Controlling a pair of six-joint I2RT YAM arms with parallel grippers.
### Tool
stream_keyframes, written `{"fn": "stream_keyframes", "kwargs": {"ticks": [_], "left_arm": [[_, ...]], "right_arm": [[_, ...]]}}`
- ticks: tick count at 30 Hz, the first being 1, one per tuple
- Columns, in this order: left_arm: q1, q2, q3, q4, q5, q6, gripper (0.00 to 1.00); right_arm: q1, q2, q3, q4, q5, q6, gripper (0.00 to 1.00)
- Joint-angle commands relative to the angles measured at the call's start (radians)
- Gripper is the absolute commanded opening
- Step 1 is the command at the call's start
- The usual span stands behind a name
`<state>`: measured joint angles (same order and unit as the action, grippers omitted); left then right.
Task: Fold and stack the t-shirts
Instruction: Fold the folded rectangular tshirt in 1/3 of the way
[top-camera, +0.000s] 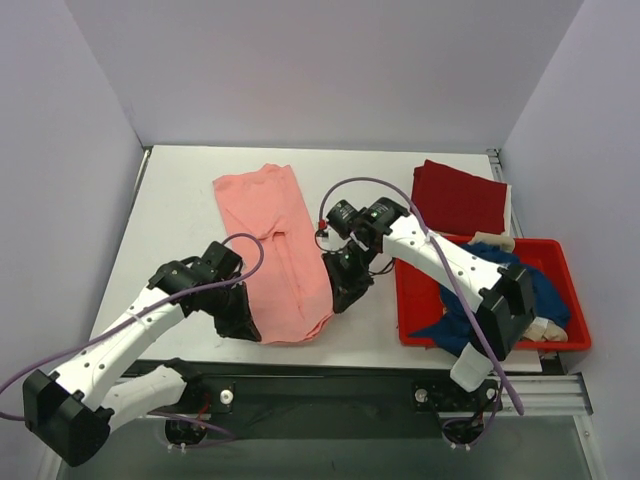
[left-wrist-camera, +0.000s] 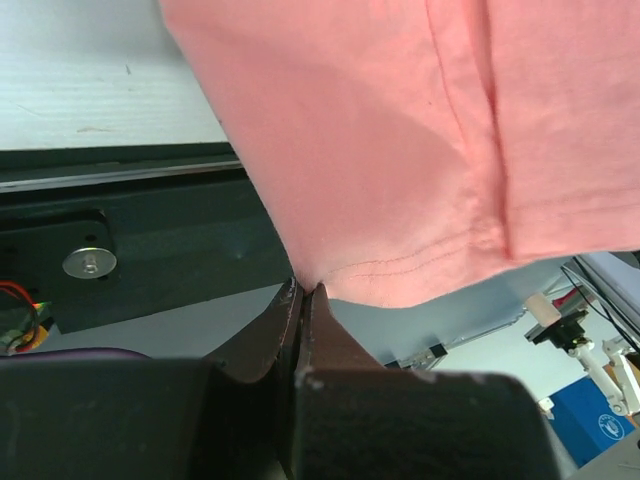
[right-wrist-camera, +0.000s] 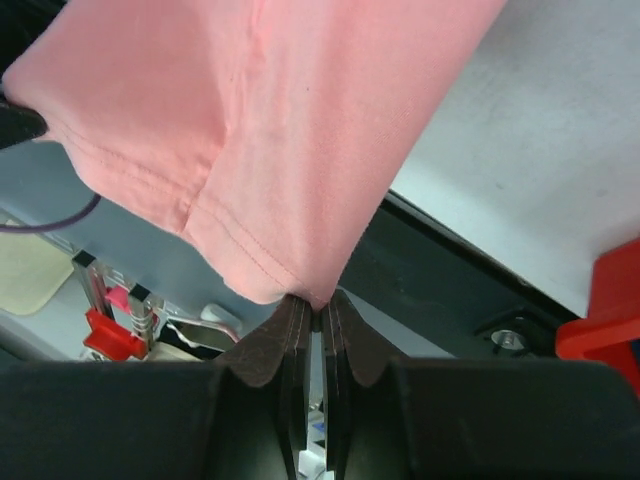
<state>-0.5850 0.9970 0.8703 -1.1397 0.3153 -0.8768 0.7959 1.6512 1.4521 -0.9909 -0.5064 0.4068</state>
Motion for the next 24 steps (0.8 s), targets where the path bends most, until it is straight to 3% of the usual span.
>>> {"fn": "stream_keyframes", "kwargs": {"ticks": [1,12,24], "left_arm": [[0.028,0.061,0.079,0.024,-0.035,0.071,0.00],[0.221,0.195,0.119,0.172,-0.036,0.213,0.00],[0.384,0.383,0.098,0.465,-0.007,0.225,0.00]], "right_arm": [[-0.049,0.073,0.104,-0.097,0.061,-0.014,0.00],[-0.138,0.326,0.464,-0.100,0.131,-0.068,0.00],[-0.173,0.653,0.855,-0.057,0.190,-0.071,0.00]]}}
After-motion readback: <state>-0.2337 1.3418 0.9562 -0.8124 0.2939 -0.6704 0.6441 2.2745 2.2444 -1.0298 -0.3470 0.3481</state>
